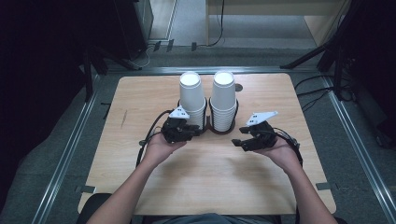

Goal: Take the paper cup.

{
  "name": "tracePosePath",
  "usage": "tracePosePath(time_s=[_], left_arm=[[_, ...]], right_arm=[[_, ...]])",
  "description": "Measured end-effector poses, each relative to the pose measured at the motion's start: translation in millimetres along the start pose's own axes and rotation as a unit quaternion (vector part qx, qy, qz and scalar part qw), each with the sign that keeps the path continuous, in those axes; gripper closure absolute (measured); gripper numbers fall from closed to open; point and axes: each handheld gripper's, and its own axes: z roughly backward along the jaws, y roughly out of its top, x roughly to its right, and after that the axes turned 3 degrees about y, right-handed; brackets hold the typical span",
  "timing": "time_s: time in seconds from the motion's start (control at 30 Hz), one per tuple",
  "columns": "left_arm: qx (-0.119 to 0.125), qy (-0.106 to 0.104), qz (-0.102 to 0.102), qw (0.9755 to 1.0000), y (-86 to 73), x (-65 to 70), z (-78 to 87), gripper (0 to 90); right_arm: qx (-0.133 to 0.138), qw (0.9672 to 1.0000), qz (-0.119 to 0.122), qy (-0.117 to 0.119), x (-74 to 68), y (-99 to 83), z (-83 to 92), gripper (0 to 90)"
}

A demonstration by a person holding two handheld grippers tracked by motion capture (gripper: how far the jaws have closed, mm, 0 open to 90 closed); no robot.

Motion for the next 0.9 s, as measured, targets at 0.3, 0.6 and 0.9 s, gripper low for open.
tracePosePath(time_s=[0.3, 0.6, 0.9], left_arm=[[-0.003, -0.002, 0.008, 1.0, 0.8, -0.2, 0.6, 77.1], [-0.009, -0.006, 0.005, 0.9999, 3.1, 2.9, -1.6, 79.0], [-0.007, -0.009, 0.022, 0.9997, 11.9, 5.9, 1.6, 82.1]], right_arm=[[-0.013, 0.996, -0.081, 0.036, 14.9, 0.2, -2.6, 28.8], [-0.011, 0.998, -0.056, 0.027, 13.7, 1.4, -0.3, 40.8], [-0.006, 0.9988, -0.04, 0.028, 11.4, 7.6, 5.4, 41.4]])
